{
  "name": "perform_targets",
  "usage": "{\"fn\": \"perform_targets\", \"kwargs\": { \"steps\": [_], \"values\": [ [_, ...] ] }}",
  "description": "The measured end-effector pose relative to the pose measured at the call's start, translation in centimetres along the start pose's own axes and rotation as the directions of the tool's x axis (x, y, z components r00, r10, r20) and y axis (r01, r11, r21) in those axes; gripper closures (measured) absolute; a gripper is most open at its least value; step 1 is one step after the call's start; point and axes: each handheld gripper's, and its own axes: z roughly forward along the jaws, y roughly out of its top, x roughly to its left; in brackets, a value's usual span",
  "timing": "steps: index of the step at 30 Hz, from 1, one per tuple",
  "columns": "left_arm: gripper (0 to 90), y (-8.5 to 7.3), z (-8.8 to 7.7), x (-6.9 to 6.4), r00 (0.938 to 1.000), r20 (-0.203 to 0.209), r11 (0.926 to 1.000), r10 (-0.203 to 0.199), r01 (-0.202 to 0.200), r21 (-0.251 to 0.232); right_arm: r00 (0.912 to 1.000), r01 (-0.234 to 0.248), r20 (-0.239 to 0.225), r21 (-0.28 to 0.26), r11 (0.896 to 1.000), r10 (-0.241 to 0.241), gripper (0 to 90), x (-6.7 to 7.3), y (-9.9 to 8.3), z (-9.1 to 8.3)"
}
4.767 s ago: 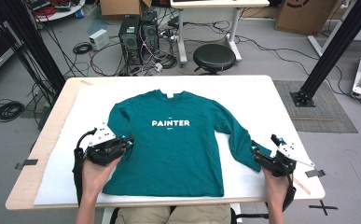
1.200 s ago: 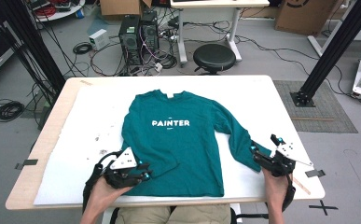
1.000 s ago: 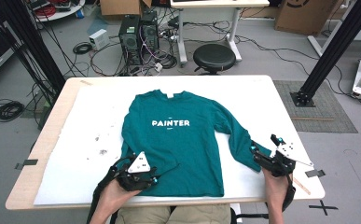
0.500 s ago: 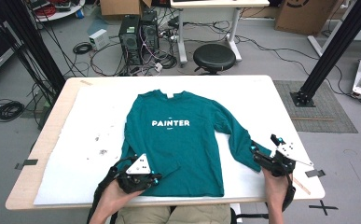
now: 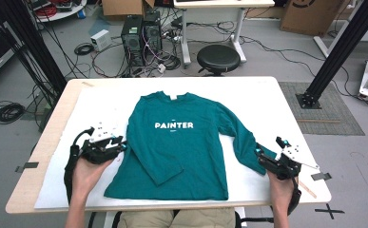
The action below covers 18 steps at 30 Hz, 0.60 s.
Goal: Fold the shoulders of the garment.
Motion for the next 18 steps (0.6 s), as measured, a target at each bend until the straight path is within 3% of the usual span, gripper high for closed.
{"fn": "perform_targets", "kwargs": {
  "steps": [3, 7, 11, 13, 16, 18],
  "values": [
    [71.4, -0.5, 1.6, 1.7, 0.9978, -0.04, 0.9958, -0.052, 0.055, 0.073, 1.0, 0.002, 0.002, 0.002, 1.0, -0.002, 20.6, 0.0, 0.0, 0.0],
    [67.0, -1.1, 2.8, 0.7, 0.9995, -0.028, 0.9926, -0.015, 0.018, 0.12, 1.0, 0.001, 0.0, -0.002, 1.0, -0.001, 20.7, -0.1, 0.0, 0.0],
    [56.7, -2.2, 3.8, -0.3, 0.9996, -0.027, 0.9893, -0.007, 0.011, 0.146, 1.0, 0.001, 0.002, 0.002, 1.0, -0.001, 20.7, 0.0, 0.0, 0.0],
    [56.5, -2.6, 4.1, -0.3, 0.9983, -0.058, 0.9868, -0.005, 0.014, 0.161, 1.0, 0.001, 0.001, -0.001, 1.0, -0.001, 20.7, 0.0, 0.0, 0.0],
    [61.0, -2.7, 4.1, 0.2, 0.9892, -0.145, 0.9855, -0.021, 0.045, 0.163, 1.0, 0.002, 0.002, 0.002, 1.0, -0.002, 20.7, 0.0, 0.0, 0.0],
    [61.9, -2.7, 4.1, 0.8, 0.9828, -0.181, 0.9848, -0.039, 0.069, 0.16, 1.0, 0.002, 0.0, 0.0, 1.0, -0.002, 20.7, 0.0, 0.0, 0.0]
  ]
}}
